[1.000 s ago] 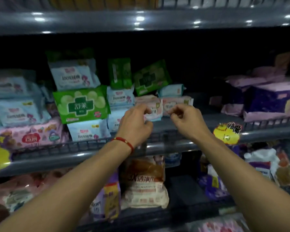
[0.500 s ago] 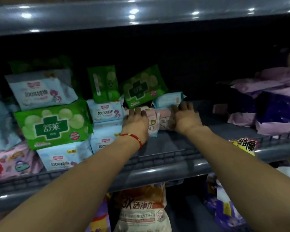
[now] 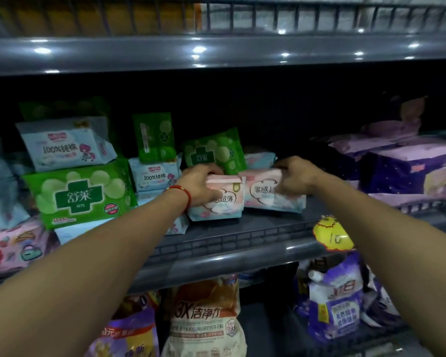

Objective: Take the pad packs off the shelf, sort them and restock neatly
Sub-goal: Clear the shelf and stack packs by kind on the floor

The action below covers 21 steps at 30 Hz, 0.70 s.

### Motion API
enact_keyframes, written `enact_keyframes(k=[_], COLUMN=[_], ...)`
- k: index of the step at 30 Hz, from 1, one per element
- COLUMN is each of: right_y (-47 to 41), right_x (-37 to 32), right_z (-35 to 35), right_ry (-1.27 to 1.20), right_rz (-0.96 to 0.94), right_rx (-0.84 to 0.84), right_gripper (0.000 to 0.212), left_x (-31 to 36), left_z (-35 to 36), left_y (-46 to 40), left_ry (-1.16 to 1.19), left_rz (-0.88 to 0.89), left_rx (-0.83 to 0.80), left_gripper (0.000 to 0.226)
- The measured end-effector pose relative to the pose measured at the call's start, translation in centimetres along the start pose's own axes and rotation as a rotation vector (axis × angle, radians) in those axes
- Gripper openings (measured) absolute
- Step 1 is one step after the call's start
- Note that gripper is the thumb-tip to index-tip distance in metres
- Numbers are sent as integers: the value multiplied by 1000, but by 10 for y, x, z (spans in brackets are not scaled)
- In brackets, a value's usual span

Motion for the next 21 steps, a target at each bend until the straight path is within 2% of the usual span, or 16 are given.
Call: enact_keyframes(k=[5, 8, 14, 19, 21], right_y=[29, 55, 125, 200, 234], right_x=[13, 24, 68, 110, 131], right_z=[-43, -66, -79, -49, -34], right_ry=[-167, -291, -703, -1154, -1221], right_rz=[-68, -64, 70, 185, 248], right_rx=[9, 52, 141, 90, 97], right_gripper=[64, 45, 26, 49, 42], left_x=[11, 12, 31, 96, 126], left_z=[-18, -18, -4, 64, 107], left_y=[20, 34, 70, 105, 118], left_ry=[380, 669, 864, 1017, 1070], left_rz=[-104, -231, -337, -355, -368], left_rx=[-28, -23, -22, -159, -228], left_gripper=[50, 53, 33, 29, 25])
Point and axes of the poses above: each hand's wrist, its own y-axis away from the middle knuckle, its own z-axis out of the palm, x = y × z, the point moved 5 cm from there along -y, towards the middle knuckle, and after that the axes turned 10 degrees about y, right-handed, at the moved point
